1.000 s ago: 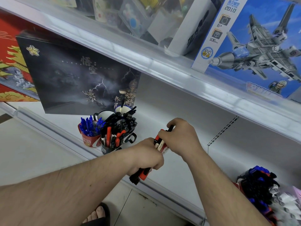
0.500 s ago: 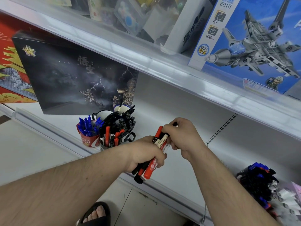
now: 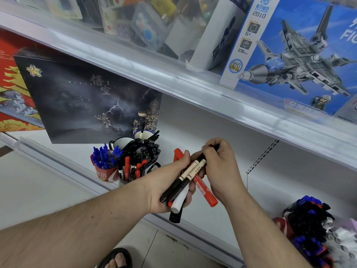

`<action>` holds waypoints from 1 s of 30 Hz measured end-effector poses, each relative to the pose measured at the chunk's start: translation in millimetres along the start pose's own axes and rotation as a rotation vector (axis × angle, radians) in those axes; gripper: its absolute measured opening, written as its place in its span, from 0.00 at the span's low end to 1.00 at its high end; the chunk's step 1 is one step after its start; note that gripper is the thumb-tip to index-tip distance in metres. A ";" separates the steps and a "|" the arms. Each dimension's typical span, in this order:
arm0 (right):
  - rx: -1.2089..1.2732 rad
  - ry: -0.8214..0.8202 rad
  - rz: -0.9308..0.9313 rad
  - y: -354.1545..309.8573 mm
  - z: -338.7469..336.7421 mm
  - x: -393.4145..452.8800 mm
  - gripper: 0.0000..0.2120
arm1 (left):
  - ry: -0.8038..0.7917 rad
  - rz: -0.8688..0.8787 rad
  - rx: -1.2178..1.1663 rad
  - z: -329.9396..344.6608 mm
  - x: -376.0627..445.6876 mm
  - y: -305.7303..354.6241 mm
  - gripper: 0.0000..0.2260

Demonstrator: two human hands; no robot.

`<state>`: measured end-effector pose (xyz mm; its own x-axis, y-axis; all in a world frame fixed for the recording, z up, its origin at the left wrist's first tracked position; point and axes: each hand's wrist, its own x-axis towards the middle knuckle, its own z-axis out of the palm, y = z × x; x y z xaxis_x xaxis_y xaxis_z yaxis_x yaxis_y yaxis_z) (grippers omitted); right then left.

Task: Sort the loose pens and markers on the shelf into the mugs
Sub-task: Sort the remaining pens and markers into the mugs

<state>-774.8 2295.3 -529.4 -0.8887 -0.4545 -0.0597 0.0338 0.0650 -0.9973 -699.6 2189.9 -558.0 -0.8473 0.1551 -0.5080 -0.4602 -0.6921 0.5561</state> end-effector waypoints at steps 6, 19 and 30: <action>0.247 -0.038 0.091 4.2 -3.9 -8.5 0.08 | 0.180 0.073 0.030 -11.1 2.7 13.8 0.11; 0.091 -0.077 -0.018 8.4 -19.1 -1.6 0.05 | -0.021 0.152 0.426 -15.1 -10.6 20.7 0.10; -0.282 -0.012 -0.148 27.1 1.5 -2.1 0.09 | -0.016 0.210 0.509 -23.6 -5.8 19.5 0.14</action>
<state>-771.3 2296.7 -556.3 -0.8691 -0.4877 0.0830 -0.2252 0.2406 -0.9441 -697.4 2158.8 -559.8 -0.9369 0.0632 -0.3438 -0.3473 -0.2820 0.8944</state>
